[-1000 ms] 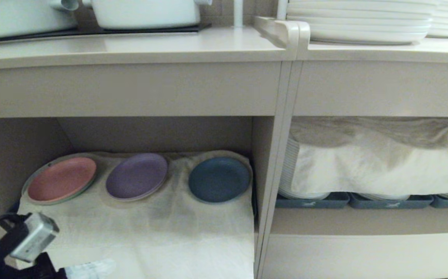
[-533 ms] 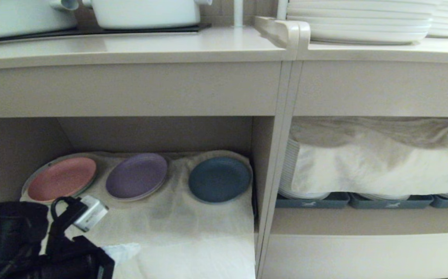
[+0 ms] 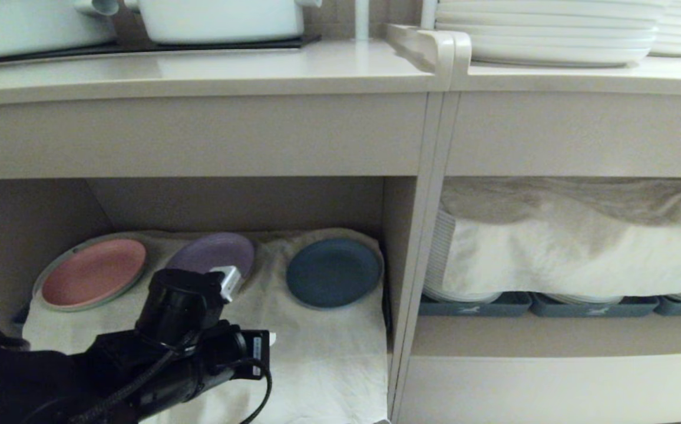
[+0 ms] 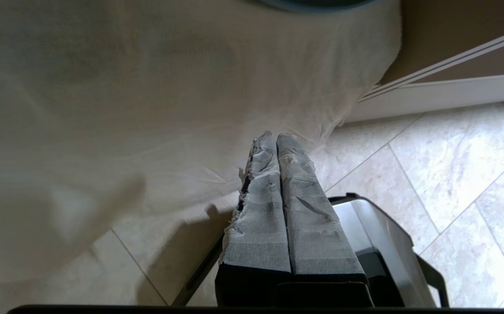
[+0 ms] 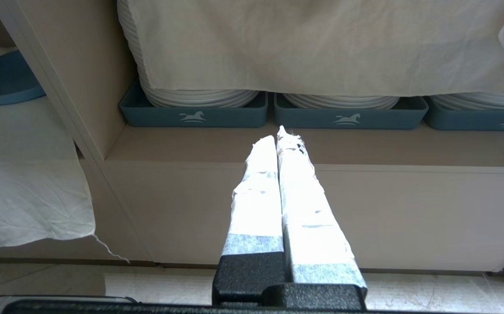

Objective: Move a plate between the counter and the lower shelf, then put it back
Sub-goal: Pick up the plate in the cupboard

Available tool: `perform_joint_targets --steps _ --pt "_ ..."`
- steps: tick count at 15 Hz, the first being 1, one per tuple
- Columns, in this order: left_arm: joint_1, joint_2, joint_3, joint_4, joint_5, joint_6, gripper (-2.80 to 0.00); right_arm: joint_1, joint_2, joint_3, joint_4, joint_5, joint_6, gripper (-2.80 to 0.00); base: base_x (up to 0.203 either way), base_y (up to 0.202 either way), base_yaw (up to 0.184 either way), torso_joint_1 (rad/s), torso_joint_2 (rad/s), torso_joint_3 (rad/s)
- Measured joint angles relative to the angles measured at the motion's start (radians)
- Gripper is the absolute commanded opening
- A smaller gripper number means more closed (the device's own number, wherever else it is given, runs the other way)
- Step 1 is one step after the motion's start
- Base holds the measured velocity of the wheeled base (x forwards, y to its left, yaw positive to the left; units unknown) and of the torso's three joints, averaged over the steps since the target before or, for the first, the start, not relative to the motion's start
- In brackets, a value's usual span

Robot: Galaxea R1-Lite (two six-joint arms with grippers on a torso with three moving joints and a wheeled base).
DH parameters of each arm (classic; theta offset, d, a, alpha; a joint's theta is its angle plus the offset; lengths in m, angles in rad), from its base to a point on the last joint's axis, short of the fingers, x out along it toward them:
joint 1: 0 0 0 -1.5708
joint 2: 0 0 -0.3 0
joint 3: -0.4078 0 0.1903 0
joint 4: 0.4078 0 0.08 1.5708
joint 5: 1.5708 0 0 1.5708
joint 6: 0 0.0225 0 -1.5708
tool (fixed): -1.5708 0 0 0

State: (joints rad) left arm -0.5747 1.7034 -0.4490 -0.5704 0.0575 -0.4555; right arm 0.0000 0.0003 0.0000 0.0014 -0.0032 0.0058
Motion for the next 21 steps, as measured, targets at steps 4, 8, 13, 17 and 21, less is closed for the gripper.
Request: perform_joint_targets --steps 4,8,13,17,21 --pt "-0.003 0.081 -0.04 -0.005 0.022 -0.036 -2.8 0.0 0.0 0.0 0.0 0.0 0.0 -2.8 0.0 0.0 0.0 0.0 0.0 0.0" --pt "-0.008 0.144 -0.124 0.004 0.037 -0.084 -2.8 0.0 0.0 0.0 0.0 0.0 0.0 -2.8 0.0 0.0 0.0 0.0 0.0 0.0" --pt "-0.001 0.191 -0.19 0.039 0.047 -0.1 -2.8 0.0 0.0 0.0 0.0 0.0 0.0 -2.8 0.0 0.0 0.0 0.0 0.0 0.0" --pt "0.024 0.226 -0.286 0.088 0.049 -0.12 -2.8 0.0 0.0 0.0 0.0 0.0 0.0 -2.8 0.0 0.0 0.0 0.0 0.0 0.0" --pt "0.042 0.261 -0.344 0.114 0.062 -0.132 0.0 0.0 0.0 0.0 0.0 0.0 0.0 -2.8 0.0 0.0 0.0 0.0 0.0 0.0"
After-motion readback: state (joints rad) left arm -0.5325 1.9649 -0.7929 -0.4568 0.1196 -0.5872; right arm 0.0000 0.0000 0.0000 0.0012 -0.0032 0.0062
